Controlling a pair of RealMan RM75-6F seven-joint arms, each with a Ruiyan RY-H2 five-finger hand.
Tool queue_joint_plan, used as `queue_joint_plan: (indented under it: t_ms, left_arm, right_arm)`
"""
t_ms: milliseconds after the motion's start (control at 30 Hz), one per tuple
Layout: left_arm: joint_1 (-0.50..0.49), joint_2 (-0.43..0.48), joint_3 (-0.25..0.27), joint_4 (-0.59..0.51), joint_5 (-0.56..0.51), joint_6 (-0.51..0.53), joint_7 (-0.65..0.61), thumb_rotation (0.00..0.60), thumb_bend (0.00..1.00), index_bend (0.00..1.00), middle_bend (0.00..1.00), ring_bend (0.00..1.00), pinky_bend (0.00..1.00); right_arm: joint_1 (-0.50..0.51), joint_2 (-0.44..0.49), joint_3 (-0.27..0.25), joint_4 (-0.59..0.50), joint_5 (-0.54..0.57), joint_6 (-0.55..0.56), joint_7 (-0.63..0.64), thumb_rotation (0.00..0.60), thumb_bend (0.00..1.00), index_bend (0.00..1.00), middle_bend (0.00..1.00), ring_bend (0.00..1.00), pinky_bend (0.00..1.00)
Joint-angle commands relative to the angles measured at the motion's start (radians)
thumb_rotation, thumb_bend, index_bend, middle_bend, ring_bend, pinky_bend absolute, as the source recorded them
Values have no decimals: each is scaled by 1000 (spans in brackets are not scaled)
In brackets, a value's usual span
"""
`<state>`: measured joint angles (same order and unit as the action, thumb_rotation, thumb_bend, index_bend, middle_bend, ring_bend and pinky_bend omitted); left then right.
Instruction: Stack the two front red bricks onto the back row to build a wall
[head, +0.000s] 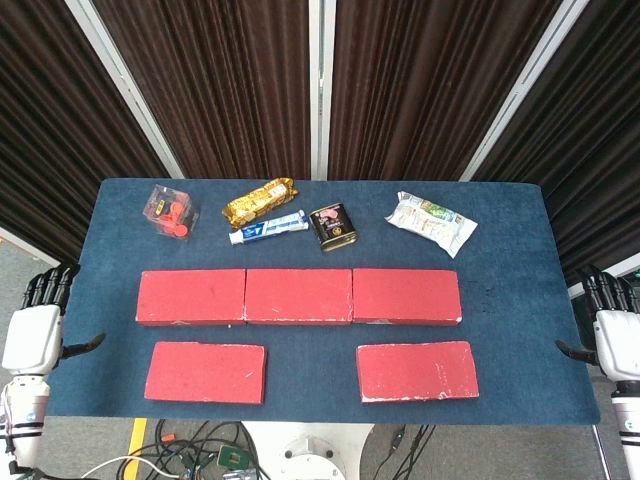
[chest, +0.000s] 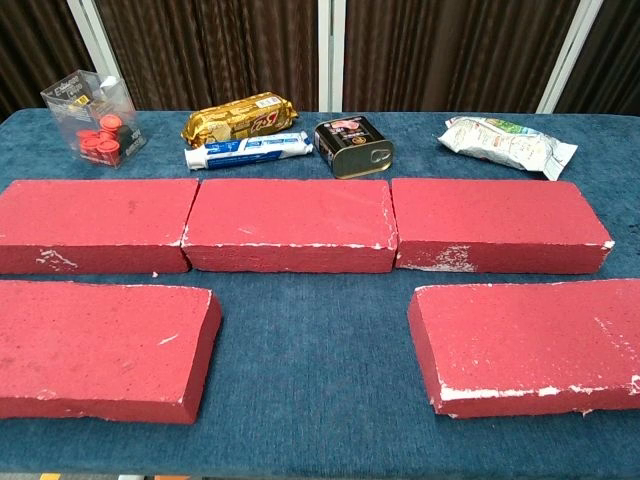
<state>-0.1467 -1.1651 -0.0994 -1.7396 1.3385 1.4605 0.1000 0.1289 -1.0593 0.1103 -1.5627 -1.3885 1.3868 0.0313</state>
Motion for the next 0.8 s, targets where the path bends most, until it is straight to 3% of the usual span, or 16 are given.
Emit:
queue_joint_plan:
  t_ms: [33,800]
  left_arm:
    - [-2,4,-3,-8,-2,-4,3,600,65,63,0,0,17]
    - [-2,22,11,-17,35,-24,-10,600,65,63,0,0,17]
  right_arm:
    - [0,1,2,0,2,-1,1,600,0,0,0,0,0]
    - [-11,28,-44,-47,-77,3,27,600,0,0,0,0,0]
